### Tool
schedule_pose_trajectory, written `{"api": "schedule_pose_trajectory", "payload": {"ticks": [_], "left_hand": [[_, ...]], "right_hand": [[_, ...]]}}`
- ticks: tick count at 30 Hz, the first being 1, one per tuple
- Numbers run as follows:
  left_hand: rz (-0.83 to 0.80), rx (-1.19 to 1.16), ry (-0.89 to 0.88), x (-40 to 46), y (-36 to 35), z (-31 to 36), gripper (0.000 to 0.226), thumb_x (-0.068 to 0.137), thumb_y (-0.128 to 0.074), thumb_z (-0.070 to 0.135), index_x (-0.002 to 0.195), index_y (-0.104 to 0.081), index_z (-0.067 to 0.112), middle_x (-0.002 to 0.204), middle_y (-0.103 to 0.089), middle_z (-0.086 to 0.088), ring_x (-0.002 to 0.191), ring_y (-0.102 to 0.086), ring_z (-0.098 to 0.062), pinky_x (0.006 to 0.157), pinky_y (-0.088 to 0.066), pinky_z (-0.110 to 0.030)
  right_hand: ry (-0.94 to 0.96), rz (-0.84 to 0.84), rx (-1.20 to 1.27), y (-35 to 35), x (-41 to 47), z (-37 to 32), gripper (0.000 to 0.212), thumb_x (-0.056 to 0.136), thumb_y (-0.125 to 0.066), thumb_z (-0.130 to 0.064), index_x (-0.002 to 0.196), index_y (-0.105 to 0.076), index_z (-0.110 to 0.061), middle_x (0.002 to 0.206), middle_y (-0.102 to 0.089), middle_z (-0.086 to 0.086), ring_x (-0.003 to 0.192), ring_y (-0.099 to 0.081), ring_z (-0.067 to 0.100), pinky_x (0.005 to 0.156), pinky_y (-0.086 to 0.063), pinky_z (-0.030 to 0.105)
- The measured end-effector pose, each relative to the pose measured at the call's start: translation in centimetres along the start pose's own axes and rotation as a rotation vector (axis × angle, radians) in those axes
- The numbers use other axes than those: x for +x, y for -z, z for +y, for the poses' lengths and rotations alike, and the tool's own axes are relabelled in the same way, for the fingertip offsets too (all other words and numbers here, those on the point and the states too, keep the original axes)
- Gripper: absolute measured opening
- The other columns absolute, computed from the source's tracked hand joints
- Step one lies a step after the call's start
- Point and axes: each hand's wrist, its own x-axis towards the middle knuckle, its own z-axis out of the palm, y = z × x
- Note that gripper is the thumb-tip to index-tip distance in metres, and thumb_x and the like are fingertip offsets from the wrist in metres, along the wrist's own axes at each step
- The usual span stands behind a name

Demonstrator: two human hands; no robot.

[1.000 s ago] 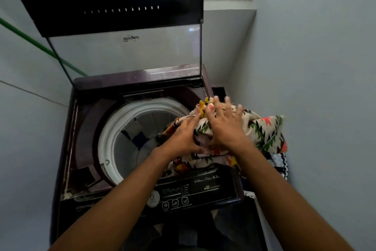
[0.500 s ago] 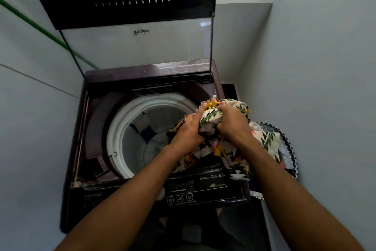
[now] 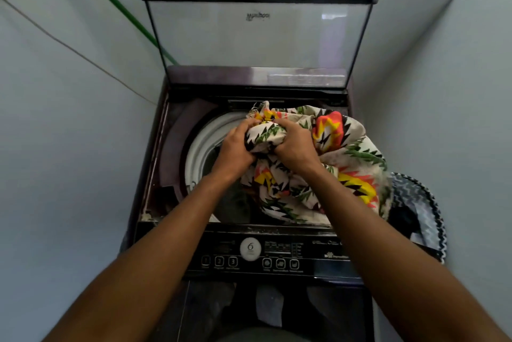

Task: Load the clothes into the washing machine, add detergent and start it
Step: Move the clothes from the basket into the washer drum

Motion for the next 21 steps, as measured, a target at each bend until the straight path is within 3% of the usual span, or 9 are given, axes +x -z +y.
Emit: {"api": "schedule_pose_trajectory", "payload": {"ticks": [7, 11, 12, 14, 17, 19, 21], "left_hand": [[-0.135, 0.045, 0.133, 0.1, 1.7, -5.0, 0.081, 0.079, -0.074, 0.013, 0.15, -0.038, 0.033, 0.14, -0.052, -0.007, 0.125, -0.053, -0.024, 0.101, -0.047, -0.036], [-0.179, 0.038, 0.237, 0.4, 2.1, -6.6, 0.087, 0.082, -0.07, 0.015, 0.154, -0.026, 0.038, 0.142, -0.05, -0.007, 0.126, -0.052, -0.024, 0.104, -0.048, -0.042], [-0.214, 0.03, 0.26, 0.4, 2.2, -6.9, 0.086, 0.082, -0.069, 0.016, 0.154, -0.027, 0.038, 0.142, -0.051, -0.006, 0.126, -0.053, -0.023, 0.103, -0.048, -0.041], [-0.328, 0.053, 0.262, 0.3, 2.2, -7.3, 0.077, 0.084, -0.07, 0.019, 0.151, -0.034, 0.035, 0.142, -0.052, -0.003, 0.127, -0.053, -0.022, 0.104, -0.047, -0.039], [-0.417, 0.096, 0.226, -0.1, 1.2, -7.5, 0.063, 0.091, -0.068, 0.029, 0.148, -0.043, 0.031, 0.14, -0.048, -0.002, 0.122, -0.055, -0.021, 0.102, -0.048, -0.035], [-0.418, 0.104, 0.224, -0.2, 0.2, -7.5, 0.056, 0.094, -0.064, 0.033, 0.147, -0.044, 0.03, 0.135, -0.048, -0.002, 0.118, -0.055, -0.02, 0.1, -0.048, -0.034], [-0.435, 0.102, 0.22, 0.0, -0.9, -7.5, 0.054, 0.095, -0.062, 0.032, 0.146, -0.045, 0.027, 0.137, -0.046, -0.003, 0.124, -0.052, -0.019, 0.104, -0.045, -0.034]], "right_hand": [[-0.027, -0.097, 0.095, -6.8, 2.3, 0.8, 0.062, 0.076, -0.072, 0.001, 0.134, -0.059, -0.015, 0.121, -0.067, 0.004, 0.111, -0.062, 0.017, 0.09, -0.047, 0.019], [-0.044, -0.159, 0.127, -9.5, 3.7, 1.4, 0.063, 0.075, -0.076, -0.001, 0.133, -0.058, -0.02, 0.114, -0.064, -0.002, 0.104, -0.06, 0.012, 0.076, -0.04, 0.007], [-0.047, -0.175, 0.098, -10.2, 4.1, 1.8, 0.064, 0.075, -0.076, -0.003, 0.133, -0.057, -0.023, 0.119, -0.063, 0.0, 0.109, -0.06, 0.015, 0.08, -0.043, 0.01], [-0.091, -0.205, -0.017, -10.8, 4.6, 2.9, 0.065, 0.08, -0.072, -0.015, 0.139, -0.05, -0.033, 0.134, -0.055, 0.007, 0.121, -0.056, 0.027, 0.097, -0.049, 0.031], [-0.328, -0.288, -0.393, -10.3, 4.8, 5.5, 0.061, 0.092, -0.055, -0.025, 0.148, -0.033, -0.034, 0.146, -0.038, 0.02, 0.132, -0.039, 0.046, 0.106, -0.036, 0.062], [-0.474, -0.322, -0.573, -9.6, 4.4, 7.1, 0.058, 0.095, -0.045, -0.019, 0.151, -0.029, -0.019, 0.152, -0.027, 0.026, 0.139, -0.023, 0.05, 0.109, -0.024, 0.069], [-0.472, -0.354, -0.596, -9.4, 4.1, 8.1, 0.054, 0.097, -0.044, -0.018, 0.148, -0.033, -0.007, 0.153, -0.025, 0.028, 0.142, -0.017, 0.049, 0.111, -0.023, 0.065]]}}
